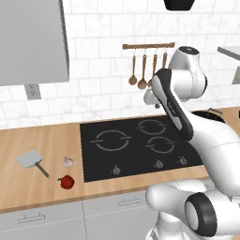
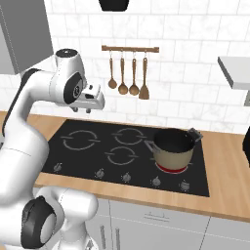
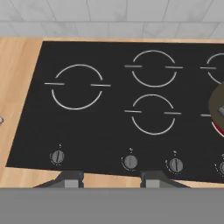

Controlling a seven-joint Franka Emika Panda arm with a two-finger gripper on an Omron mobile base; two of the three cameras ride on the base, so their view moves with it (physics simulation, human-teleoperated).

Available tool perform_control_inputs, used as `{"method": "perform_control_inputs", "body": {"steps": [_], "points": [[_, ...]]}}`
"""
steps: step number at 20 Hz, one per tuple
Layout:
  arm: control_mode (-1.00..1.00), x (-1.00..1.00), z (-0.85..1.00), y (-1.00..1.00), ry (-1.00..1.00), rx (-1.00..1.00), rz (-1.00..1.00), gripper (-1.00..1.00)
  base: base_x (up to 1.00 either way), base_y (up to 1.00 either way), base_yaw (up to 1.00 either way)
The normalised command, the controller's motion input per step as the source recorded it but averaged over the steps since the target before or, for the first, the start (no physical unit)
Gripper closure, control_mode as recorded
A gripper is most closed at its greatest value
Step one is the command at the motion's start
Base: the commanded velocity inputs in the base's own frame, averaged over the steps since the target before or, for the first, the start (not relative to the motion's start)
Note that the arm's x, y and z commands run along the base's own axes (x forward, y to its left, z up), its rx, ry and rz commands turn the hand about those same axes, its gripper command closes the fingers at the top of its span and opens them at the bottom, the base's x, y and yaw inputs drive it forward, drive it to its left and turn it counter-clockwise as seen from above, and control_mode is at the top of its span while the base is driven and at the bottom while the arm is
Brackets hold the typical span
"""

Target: Put the bell pepper and garlic in the pot. Retrieve the spatula and lightly stir the vegetables in the pot.

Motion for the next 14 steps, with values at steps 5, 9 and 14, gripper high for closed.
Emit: {"method": "perform_control_inputs", "body": {"steps": [5,9,14], "points": [[-1.0,-0.12,0.0,0.01,0.0,0.0,0.01,-1.0,0.0,0.0,0.0],[-1.0,-0.14,-0.04,0.31,0.0,0.0,0.03,-1.0,0.0,0.0,0.0],[-1.0,-0.2,-0.15,0.74,0.0,0.0,0.11,-1.0,0.0,0.0,0.0]]}}
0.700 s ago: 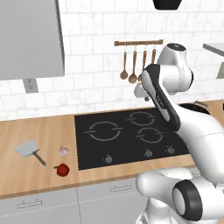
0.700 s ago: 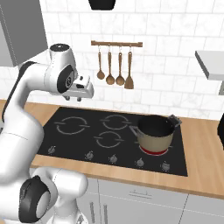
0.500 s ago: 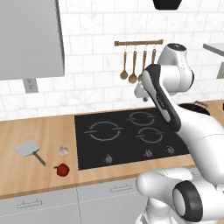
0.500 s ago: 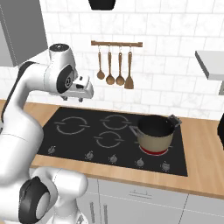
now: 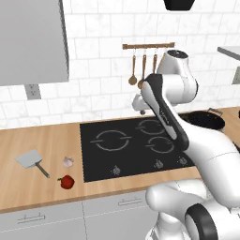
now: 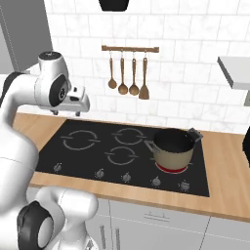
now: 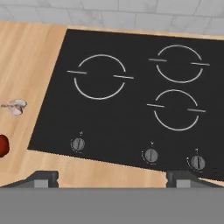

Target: Put the bell pepper and garlic in the pot. Retrieve the spatula and lightly stir the vegetables in the pot.

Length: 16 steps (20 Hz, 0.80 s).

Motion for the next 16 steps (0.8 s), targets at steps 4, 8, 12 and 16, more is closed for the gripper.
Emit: {"method": "perform_control_inputs", "body": {"steps": [4,8,12,16], "points": [[-1.0,-0.31,-0.26,0.78,0.07,-0.04,0.18,-1.0,0.0,0.0,0.0],[-1.0,-0.27,-0.25,0.7,0.14,-0.05,0.22,-1.0,0.0,0.0,0.0],[-1.0,-0.07,-0.34,1.0,0.08,-0.01,0.16,-1.0,0.0,0.0,0.0],[-1.0,0.0,-0.45,0.98,0.09,0.0,0.12,-1.0,0.0,0.0,0.0]]}}
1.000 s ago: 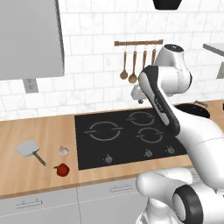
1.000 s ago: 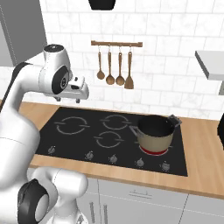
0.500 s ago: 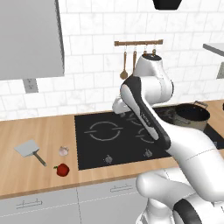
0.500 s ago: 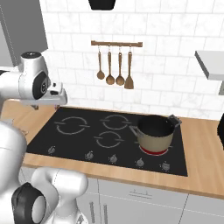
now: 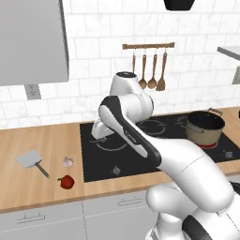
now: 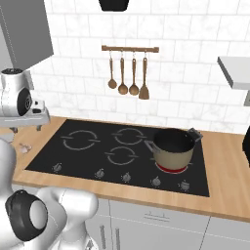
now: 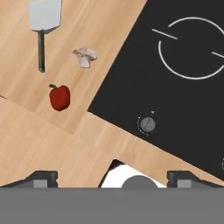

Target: Put the bell pepper and garlic in the pot. Retrieve the spatula and lightly stir the vegetables in the pot.

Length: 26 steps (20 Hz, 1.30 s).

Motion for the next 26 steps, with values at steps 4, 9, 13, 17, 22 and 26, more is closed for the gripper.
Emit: {"method": "perform_control_inputs", "body": {"steps": [4,9,13,17,22,26], "points": [[-1.0,0.0,-0.17,0.35,0.0,0.0,0.01,-1.0,0.0,0.0,0.0],[-1.0,0.0,-0.04,0.0,0.0,0.0,0.0,-1.0,0.0,0.0,0.0],[-1.0,0.0,-0.1,0.0,0.04,0.0,0.0,-1.0,0.0,0.0,0.0],[-1.0,0.0,-0.2,0.0,0.04,0.0,0.0,-1.0,0.0,0.0,0.0],[-1.0,0.0,-0.17,0.0,0.05,0.0,0.0,-1.0,0.0,0.0,0.0],[-1.0,-0.03,-0.14,0.06,0.11,-0.02,0.02,-1.0,0.0,0.0,0.0]]}}
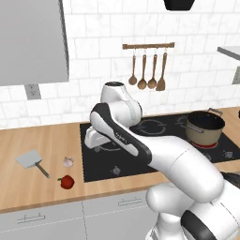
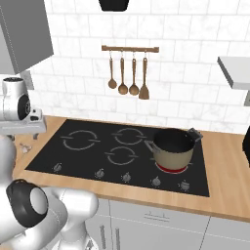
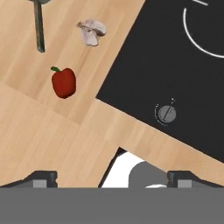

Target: Put the bell pepper and garlic in the pot. Retrieve the spatula and lightly stir the vegetables in the pot.

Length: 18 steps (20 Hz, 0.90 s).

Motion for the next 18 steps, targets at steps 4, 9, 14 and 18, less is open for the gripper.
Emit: {"method": "perform_control_inputs", "body": {"steps": [4,9,14,18], "points": [[-1.0,-0.03,-0.3,0.55,0.05,-0.04,0.02,-1.0,0.0,0.0,0.0],[-1.0,0.0,-0.41,0.68,0.02,-0.04,0.0,-1.0,0.0,0.0,0.0],[-1.0,0.0,-0.44,0.47,0.0,-0.01,0.0,-1.0,0.0,0.0,0.0],[-1.0,0.0,-0.31,0.27,0.0,0.0,0.0,-1.0,0.0,0.0,0.0]]}}
